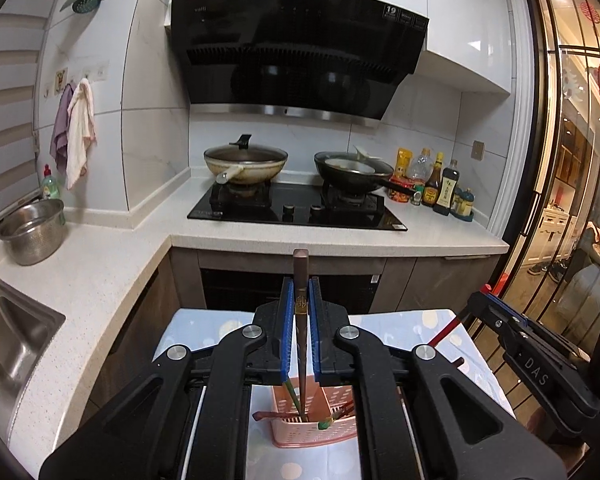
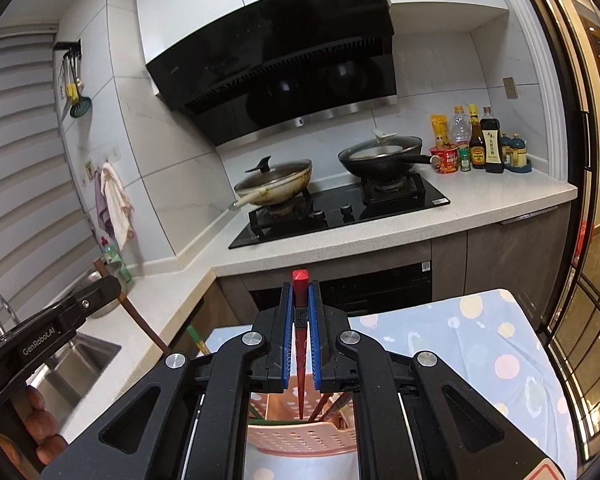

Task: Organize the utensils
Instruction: 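Lower both chopsticks into the pink holder and open both grippers, then withdraw both grippers toward the gold spoon and the last red chopstick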

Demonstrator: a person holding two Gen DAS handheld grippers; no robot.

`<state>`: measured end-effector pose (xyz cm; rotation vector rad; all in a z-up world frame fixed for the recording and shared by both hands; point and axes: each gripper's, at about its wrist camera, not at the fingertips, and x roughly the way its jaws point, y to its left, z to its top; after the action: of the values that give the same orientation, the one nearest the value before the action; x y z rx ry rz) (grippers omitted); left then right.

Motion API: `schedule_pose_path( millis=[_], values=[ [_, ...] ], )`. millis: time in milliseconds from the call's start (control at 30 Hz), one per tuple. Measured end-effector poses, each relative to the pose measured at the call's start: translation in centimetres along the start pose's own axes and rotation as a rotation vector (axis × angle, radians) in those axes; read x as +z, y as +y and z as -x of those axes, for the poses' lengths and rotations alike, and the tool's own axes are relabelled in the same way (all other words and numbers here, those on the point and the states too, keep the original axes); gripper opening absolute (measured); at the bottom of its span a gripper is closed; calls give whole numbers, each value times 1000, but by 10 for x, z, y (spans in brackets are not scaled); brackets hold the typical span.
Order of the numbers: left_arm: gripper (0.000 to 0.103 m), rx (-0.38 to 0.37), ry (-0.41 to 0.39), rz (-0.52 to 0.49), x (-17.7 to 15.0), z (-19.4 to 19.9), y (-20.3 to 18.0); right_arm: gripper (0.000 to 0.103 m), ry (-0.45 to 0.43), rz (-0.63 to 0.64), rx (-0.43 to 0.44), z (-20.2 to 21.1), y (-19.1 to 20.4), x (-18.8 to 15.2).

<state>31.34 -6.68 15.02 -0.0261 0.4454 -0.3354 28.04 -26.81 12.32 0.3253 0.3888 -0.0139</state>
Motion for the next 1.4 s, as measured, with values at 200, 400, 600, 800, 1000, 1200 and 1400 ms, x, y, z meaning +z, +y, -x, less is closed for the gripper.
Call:
schedule_pose_path(
  millis=[200,400,600,800,1000,1200,1400],
  values=[
    [50,34,-1,43,-6,5,10,35,-16,-16,5,10,-2,-8],
    [51,34,-6,49,-8,20,12,35,-16,-16,19,30,0,-12],
    [51,31,-4,28,-15,35,5,35,-21,-12,39,51,5,-18],
    [51,26,3,21,-26,51,0,35,-19,21,34,76,14,-33],
    [51,18,20,13,-40,68,-5,35,0,20,39,97,16,-50],
    [51,4,40,7,-58,86,-10,35,20,7,41,119,15,-67],
    [51,-10,80,8,-89,103,-13,35,46,5,35,143,12,-91]
  ],
)
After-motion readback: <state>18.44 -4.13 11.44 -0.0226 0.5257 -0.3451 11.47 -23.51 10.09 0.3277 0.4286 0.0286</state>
